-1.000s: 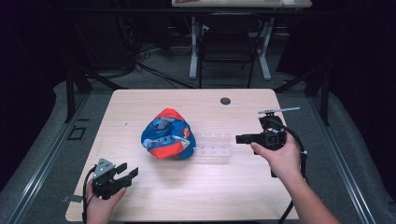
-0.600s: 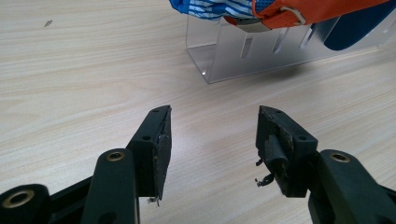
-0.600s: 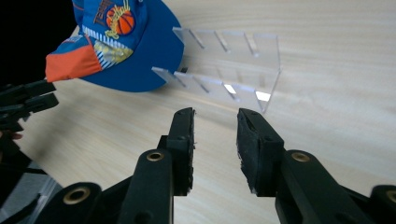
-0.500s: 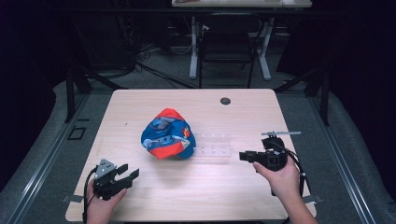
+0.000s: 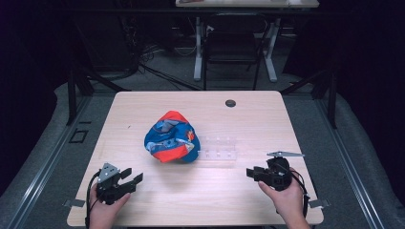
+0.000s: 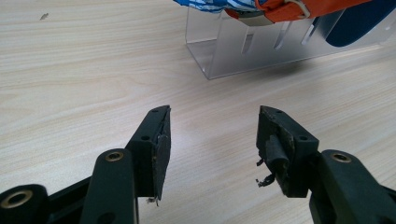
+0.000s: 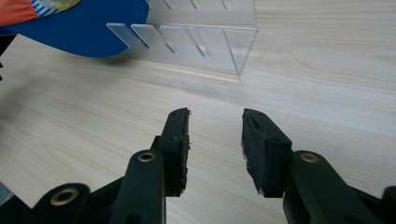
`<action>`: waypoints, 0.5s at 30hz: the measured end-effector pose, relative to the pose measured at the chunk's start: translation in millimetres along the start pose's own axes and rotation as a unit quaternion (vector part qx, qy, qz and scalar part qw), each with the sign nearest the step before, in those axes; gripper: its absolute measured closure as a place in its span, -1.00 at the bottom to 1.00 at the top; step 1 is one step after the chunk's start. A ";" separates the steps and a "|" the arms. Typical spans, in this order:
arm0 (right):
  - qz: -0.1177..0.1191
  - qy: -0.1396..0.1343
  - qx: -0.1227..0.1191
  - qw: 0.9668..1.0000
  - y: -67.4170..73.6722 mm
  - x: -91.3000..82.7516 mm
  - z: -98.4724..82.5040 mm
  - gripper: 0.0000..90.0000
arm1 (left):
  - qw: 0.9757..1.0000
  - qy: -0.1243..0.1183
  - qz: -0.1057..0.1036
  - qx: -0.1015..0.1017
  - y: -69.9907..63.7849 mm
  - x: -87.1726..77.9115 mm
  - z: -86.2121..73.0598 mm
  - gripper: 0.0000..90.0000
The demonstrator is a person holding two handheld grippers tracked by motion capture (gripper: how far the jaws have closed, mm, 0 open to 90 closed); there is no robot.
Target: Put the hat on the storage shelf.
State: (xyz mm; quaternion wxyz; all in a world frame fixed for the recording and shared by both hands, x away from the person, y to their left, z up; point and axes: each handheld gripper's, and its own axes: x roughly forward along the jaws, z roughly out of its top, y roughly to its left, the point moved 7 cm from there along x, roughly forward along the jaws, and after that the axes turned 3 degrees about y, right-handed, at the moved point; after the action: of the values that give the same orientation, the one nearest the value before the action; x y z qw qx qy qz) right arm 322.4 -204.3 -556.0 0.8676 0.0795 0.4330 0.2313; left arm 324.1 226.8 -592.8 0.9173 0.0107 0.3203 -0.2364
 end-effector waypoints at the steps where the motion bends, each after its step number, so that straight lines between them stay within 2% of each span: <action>1: -0.004 -0.002 -0.001 1.000 -0.7 0.3 -1.4 0.34 | 1.000 -0.002 0.000 -0.001 0.2 0.2 0.1 0.01; 2: -0.004 -0.002 -0.001 1.000 -0.7 0.3 -1.4 0.34 | 1.000 -0.003 0.000 -0.003 0.4 0.4 0.1 0.01; 3: -0.009 -0.012 -0.014 1.000 -3.1 1.3 -4.5 0.31 | 1.000 -0.003 0.001 -0.003 1.0 0.7 -0.1 0.01; 7: -0.007 -0.023 -0.015 1.000 -4.7 2.7 -9.3 0.29 | 1.000 0.000 0.002 -0.003 1.6 1.0 -0.6 0.01; 15: -0.007 -0.019 -0.015 1.000 -13.8 10.9 -24.4 0.26 | 1.000 0.000 0.001 -0.004 2.3 2.7 -1.1 0.00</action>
State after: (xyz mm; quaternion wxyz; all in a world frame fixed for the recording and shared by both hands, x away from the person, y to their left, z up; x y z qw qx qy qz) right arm 313.5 -212.8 -583.4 0.8786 0.0677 0.4131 0.2299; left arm 326.3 227.9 -595.6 0.9176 0.0071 0.3212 -0.2341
